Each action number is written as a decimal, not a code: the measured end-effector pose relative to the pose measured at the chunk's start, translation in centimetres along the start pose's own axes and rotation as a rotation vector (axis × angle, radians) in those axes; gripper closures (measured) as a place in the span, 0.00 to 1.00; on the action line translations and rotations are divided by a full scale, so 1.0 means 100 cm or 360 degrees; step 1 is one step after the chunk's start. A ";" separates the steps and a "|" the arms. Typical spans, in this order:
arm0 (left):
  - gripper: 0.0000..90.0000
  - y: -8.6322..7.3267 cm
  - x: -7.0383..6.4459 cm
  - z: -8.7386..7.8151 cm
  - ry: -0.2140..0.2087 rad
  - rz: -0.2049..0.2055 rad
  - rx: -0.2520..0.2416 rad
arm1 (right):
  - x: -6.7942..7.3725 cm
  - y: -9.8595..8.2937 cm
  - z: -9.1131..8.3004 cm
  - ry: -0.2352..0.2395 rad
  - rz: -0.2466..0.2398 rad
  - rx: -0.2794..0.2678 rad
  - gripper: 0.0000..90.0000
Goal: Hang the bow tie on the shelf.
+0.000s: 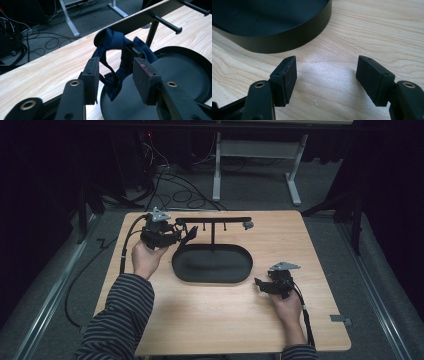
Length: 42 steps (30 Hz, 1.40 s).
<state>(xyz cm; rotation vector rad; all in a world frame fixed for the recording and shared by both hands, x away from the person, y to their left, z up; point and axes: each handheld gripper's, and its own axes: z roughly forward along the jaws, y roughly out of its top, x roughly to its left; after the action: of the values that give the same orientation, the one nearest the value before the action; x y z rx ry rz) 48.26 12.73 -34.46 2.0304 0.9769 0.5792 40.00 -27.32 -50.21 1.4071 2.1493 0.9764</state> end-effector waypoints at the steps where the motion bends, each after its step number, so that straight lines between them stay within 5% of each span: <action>1: 0.62 -0.001 0.000 0.000 0.0001 0.0000 -0.0001 | 0.000 0.000 0.000 0.0001 0.0003 0.0002 0.38; 22: 0.56 -0.021 -0.010 -0.005 -0.0034 -0.0026 0.0003 | 0.000 0.000 0.000 -0.0002 0.0002 0.0002 0.38; 42: 0.54 -0.040 -0.025 -0.011 -0.0024 0.0041 0.0020 | 0.001 0.000 0.000 -0.0004 -0.0003 0.0005 0.38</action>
<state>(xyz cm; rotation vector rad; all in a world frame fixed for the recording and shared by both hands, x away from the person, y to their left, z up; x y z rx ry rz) 44.33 12.76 -37.21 2.0579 0.9490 0.5720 39.97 -27.26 -50.21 1.4064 2.1509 0.9704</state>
